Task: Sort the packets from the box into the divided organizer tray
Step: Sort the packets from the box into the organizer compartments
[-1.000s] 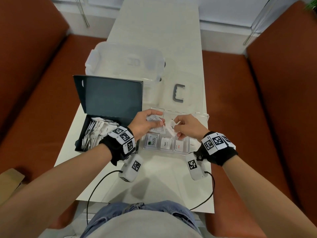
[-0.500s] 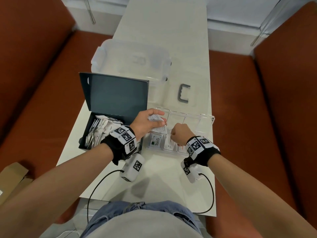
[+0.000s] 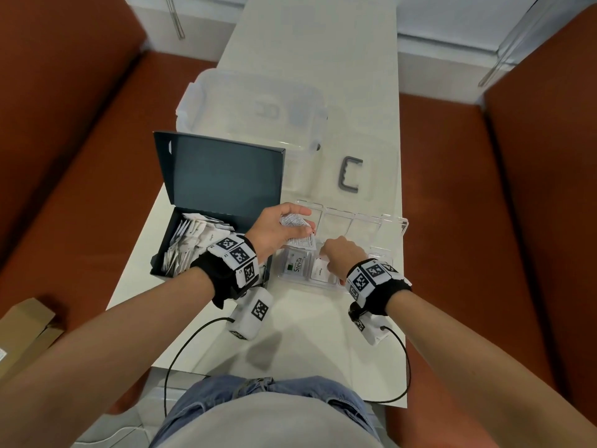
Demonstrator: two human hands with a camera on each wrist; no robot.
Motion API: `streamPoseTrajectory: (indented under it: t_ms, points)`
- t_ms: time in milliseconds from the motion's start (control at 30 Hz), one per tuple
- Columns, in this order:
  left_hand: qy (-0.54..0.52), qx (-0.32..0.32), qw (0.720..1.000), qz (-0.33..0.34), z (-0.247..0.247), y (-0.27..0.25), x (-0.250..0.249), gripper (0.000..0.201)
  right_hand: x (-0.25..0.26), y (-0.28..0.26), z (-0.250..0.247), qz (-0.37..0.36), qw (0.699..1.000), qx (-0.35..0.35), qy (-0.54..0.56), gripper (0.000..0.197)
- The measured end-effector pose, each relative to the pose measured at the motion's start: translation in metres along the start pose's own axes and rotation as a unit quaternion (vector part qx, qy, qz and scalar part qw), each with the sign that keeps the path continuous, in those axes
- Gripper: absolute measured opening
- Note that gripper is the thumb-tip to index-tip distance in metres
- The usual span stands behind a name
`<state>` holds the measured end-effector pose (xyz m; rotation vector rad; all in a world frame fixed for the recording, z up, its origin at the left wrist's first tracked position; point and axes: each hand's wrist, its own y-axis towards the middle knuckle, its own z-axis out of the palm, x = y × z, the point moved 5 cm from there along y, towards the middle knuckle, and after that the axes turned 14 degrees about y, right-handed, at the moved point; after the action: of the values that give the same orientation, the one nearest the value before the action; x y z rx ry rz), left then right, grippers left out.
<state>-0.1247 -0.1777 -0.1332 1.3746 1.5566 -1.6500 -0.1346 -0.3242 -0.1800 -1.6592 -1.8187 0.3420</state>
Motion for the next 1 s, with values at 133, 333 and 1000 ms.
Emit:
streamPoseTrajectory:
  t_ms: [133,333,1000]
  points:
    - [0.006,0.001,1.000,0.004,0.001,0.000,0.000,0.039,0.003,0.001,0.005,-0.017,0.997,0.005,-0.070,0.028]
    - [0.017,-0.002,1.000,0.001,0.001,0.002,-0.001,0.040,-0.001,0.000,0.004,0.001,1.000,0.002,-0.011,0.032]
    - [0.016,-0.004,1.000,0.004,0.003,0.004,0.001,0.038,-0.001,-0.001,0.009,-0.039,0.998,-0.010,-0.042,0.031]
